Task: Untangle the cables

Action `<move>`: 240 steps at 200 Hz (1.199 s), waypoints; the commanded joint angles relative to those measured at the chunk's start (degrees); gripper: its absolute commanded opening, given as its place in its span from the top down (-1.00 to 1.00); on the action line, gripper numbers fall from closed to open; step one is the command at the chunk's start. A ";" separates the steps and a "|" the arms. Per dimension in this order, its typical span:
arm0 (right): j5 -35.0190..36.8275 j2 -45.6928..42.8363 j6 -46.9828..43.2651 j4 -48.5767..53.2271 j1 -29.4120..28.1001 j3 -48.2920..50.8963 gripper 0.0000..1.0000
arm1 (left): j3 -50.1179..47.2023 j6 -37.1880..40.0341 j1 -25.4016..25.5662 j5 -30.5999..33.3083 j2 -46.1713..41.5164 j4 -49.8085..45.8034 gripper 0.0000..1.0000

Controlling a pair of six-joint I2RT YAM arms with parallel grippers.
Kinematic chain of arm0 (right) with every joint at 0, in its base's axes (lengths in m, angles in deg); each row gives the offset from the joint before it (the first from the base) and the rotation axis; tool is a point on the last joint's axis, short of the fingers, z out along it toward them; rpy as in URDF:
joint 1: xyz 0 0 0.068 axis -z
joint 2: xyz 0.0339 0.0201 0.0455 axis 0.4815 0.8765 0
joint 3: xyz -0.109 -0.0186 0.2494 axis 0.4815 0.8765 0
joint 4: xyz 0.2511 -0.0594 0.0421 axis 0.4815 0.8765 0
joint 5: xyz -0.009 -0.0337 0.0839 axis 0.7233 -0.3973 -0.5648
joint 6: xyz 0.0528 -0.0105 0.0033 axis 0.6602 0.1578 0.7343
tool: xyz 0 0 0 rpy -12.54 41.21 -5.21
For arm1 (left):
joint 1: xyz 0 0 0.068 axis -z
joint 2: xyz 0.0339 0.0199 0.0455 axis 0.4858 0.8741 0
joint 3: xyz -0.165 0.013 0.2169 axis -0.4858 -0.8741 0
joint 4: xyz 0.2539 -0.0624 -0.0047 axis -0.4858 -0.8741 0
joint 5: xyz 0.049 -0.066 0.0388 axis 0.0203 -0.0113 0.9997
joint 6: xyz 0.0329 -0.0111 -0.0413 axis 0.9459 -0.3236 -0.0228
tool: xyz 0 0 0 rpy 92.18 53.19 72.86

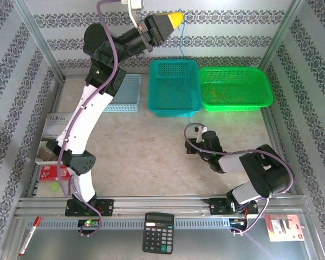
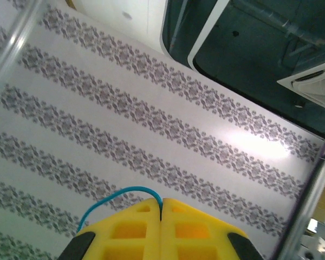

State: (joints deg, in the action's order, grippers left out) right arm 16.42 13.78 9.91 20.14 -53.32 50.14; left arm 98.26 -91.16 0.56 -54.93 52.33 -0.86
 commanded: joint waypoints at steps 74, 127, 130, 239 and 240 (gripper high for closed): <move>0.97 -13.32 3.51 7.08 4.23 5.73 1.00 | 13.99 -7.52 -10.93 4.83 14.04 5.44 1.00; -2.01 -22.51 4.13 13.44 4.23 4.04 1.00 | 13.82 -8.40 -11.61 3.98 20.35 7.45 1.00; -2.02 -23.18 4.09 14.00 4.18 3.94 1.00 | 13.80 -8.46 -11.60 3.99 20.70 7.62 1.00; -4.91 -37.90 3.63 26.38 4.50 1.48 1.00 | 0.02 -7.74 -9.97 1.89 28.69 15.13 1.00; -4.92 -37.89 3.59 26.41 4.45 1.47 1.00 | -0.20 -7.55 -9.96 1.88 28.67 15.04 1.00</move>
State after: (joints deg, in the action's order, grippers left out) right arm 13.14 -23.05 13.34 44.40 -49.49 53.96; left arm 101.37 -100.91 -10.28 -50.73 80.96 9.13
